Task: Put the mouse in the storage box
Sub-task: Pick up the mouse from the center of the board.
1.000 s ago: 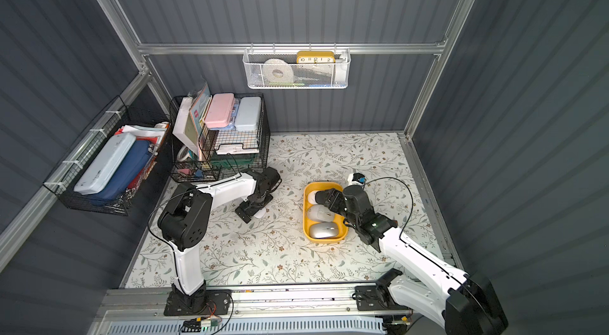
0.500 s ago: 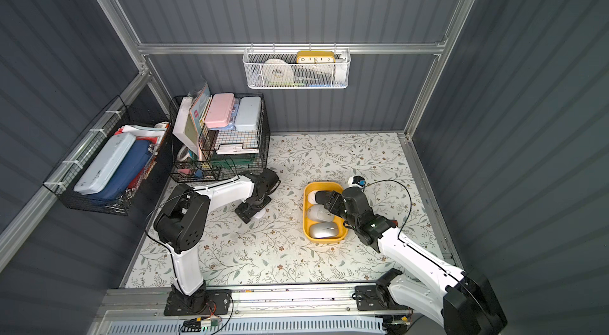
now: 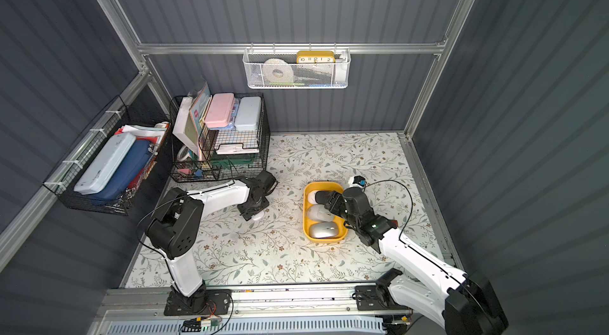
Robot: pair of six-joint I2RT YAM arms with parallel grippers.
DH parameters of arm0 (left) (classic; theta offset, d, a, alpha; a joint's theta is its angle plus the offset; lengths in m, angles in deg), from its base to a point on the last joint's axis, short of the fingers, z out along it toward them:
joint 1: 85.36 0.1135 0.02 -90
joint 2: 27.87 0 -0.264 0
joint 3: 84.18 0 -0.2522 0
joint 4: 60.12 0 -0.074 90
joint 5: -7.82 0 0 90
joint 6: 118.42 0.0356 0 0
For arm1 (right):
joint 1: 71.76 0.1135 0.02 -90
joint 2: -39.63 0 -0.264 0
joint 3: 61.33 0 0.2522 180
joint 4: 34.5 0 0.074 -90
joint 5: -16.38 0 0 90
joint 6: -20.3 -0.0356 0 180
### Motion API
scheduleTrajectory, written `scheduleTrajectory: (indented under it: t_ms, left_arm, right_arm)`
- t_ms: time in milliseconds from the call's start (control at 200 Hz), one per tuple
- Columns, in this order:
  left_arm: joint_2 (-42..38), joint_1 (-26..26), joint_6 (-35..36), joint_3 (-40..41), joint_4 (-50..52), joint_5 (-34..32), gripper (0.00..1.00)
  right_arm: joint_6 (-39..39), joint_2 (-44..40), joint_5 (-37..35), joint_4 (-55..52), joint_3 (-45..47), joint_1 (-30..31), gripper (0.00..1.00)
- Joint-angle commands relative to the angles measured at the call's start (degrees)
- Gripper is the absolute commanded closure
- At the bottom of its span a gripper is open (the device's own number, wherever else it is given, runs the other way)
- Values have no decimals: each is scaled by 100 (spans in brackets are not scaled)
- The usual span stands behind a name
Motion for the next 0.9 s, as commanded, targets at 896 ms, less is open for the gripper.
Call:
scheduleTrajectory:
  t_ms: [896]
  left_arm:
    - [-2915,-187,6913,1184,-2611,4399,58]
  right_arm:
    - [-326,675,3401,129,-1774,249,29]
